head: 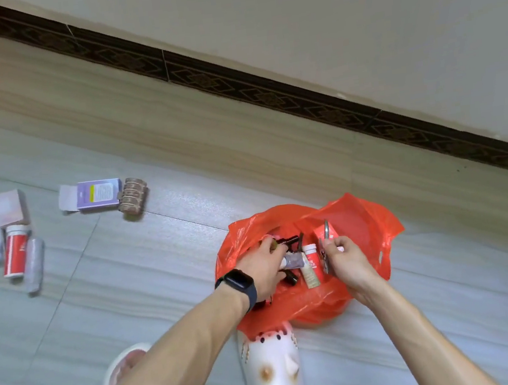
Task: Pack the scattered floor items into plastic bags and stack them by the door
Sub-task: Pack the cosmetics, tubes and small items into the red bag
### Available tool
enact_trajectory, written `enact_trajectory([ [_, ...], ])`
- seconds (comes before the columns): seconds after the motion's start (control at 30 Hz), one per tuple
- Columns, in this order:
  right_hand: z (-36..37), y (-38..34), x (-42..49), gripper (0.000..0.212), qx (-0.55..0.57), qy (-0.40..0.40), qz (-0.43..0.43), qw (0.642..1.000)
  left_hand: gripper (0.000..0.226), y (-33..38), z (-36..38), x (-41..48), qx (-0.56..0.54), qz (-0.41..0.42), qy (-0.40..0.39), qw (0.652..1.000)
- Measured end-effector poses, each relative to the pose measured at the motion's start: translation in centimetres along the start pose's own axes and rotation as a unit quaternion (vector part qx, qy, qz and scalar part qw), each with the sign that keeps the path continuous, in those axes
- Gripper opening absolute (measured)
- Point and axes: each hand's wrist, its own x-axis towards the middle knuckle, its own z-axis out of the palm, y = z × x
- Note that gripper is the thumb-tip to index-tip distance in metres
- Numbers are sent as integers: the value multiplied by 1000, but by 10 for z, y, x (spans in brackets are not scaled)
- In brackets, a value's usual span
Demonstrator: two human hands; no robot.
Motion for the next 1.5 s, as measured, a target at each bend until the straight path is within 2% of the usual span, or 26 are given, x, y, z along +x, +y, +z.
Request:
enact_trajectory([
  [0.1, 7, 0, -9, 15, -99, -16, -32, 994, 69, 2, -23, -1, 44, -3, -26, 999],
  [0.23, -4, -9, -23, 22, -113, -25, -39, 993, 70, 27, -79, -6, 82, -14, -76, 994],
  [0.37, -23, -40, -55, 29, -122, -14, -107, 987, 65, 29, -146, -40, 152, -6, 5, 988],
  [0.43, -31, -66, -81, 30, -139, -17, -165, 976, 65, 13, -175, -71, 205, -31, 59, 977],
  [0.5, -35, -92, -110, 30, -160, -23, -232, 959, 68, -10, -193, -107, 214, -76, 99, 969],
  [0.67, -17, -159, -195, 32, -210, -57, -397, 892, 74, -64, -211, -226, 183, -203, 208, 939],
  [0.83, 37, -215, -273, 39, -291, -121, -543, 778, 82, -112, -192, -361, 162, -334, 260, 892],
  [0.9, 66, -232, -302, 44, -331, -138, -585, 727, 84, -128, -178, -415, 144, -385, 276, 869],
  [1.13, 141, -266, -375, 58, -425, -167, -649, 608, 82, -152, -143, -524, 118, -483, 312, 810],
  [1.3, 185, -266, -393, 63, -459, -183, -665, 560, 90, -160, -122, -550, 101, -535, 309, 780],
  [1.43, 219, -263, -381, 62, -500, -196, -650, 538, 102, -175, -112, -540, 82, -539, 293, 786],
  [1.5, 243, -262, -362, 61, -521, -191, -630, 543, 102, -191, -106, -528, 71, -541, 285, 788],
])
